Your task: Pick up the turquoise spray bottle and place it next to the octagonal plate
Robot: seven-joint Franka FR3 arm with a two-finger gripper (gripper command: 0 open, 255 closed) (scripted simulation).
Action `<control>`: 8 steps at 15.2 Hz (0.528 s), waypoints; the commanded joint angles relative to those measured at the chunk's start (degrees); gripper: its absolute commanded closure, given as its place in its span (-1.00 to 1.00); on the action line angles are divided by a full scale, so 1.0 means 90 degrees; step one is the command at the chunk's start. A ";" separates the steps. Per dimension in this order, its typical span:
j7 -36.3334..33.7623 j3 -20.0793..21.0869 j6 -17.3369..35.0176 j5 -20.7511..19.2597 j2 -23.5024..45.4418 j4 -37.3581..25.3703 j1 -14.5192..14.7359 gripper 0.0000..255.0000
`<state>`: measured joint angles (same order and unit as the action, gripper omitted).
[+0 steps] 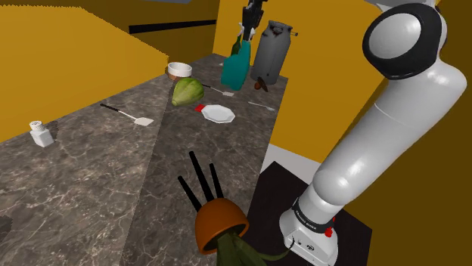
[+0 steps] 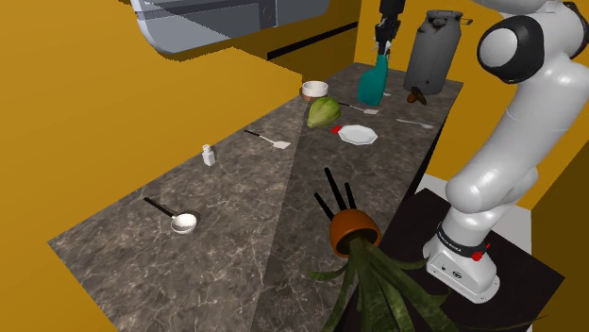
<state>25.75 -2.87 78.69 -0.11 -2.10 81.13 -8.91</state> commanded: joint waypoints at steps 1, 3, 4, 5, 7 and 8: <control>0.0319 -0.0163 -0.0221 0.0006 0.0210 -0.0427 -0.0149 1.00; 0.0625 -0.0320 -0.0457 0.0026 0.0432 -0.0883 -0.0303 1.00; 0.0779 -0.0397 -0.0584 0.0043 0.0561 -0.1139 -0.0385 1.00; 0.0935 -0.0475 -0.0719 0.0065 0.0705 -0.1417 -0.0472 1.00; 0.1177 -0.0590 -0.0947 0.0111 0.0960 -0.1897 -0.0620 1.00; 0.1169 -0.0582 -0.0817 0.0096 0.0872 -0.1680 -0.0612 1.00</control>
<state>35.71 -7.89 71.27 0.74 5.65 66.05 -14.13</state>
